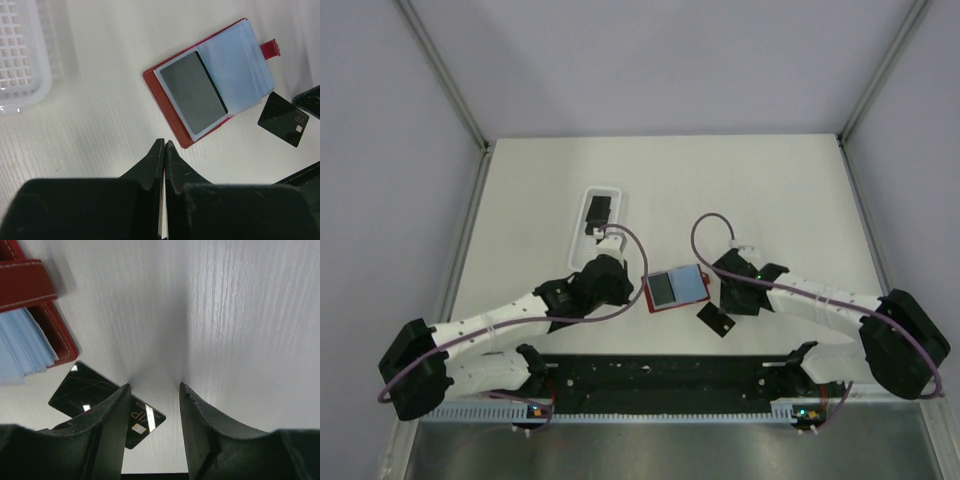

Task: Put the credit cards into the card holder
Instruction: Move the credit card to the corner of the board.

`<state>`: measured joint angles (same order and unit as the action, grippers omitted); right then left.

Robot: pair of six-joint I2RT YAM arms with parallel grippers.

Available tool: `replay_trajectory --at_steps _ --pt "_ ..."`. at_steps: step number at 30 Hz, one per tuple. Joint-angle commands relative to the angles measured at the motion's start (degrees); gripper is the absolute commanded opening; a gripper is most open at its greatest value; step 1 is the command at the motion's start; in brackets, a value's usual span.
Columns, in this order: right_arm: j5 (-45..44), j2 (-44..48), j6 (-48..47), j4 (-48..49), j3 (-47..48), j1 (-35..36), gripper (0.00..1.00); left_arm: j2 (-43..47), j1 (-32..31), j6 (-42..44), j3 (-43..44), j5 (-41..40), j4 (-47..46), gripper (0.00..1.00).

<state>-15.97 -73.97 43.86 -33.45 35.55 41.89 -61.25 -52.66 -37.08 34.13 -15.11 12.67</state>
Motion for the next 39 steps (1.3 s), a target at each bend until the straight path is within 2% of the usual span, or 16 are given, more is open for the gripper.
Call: replay_trajectory --at_steps 1,8,21,30,34,39 --pt "3.0 2.9 6.8 -5.9 -4.5 3.2 0.45 -0.8 -0.1 0.0 0.4 1.8 -3.3 0.00" --pt "2.3 5.2 10.1 -2.9 -5.4 9.3 0.45 -0.1 -0.2 -1.9 -1.8 3.5 -4.1 0.00" --pt "0.5 -3.7 12.0 2.4 -1.5 21.5 0.43 3.1 -2.7 -7.7 -10.0 4.5 -7.6 0.00" --pt "-7.3 5.9 11.0 1.1 -0.4 20.4 0.46 1.1 -7.1 -8.9 -9.3 5.1 -12.2 0.00" --pt "-5.5 8.2 7.4 1.6 -1.2 15.8 0.47 -1.3 -11.7 -11.6 -8.1 2.6 -15.6 0.00" --pt "0.6 10.3 -0.1 7.9 -3.6 12.7 0.45 -6.4 -15.8 -17.2 -7.7 -0.7 -19.2 0.00"
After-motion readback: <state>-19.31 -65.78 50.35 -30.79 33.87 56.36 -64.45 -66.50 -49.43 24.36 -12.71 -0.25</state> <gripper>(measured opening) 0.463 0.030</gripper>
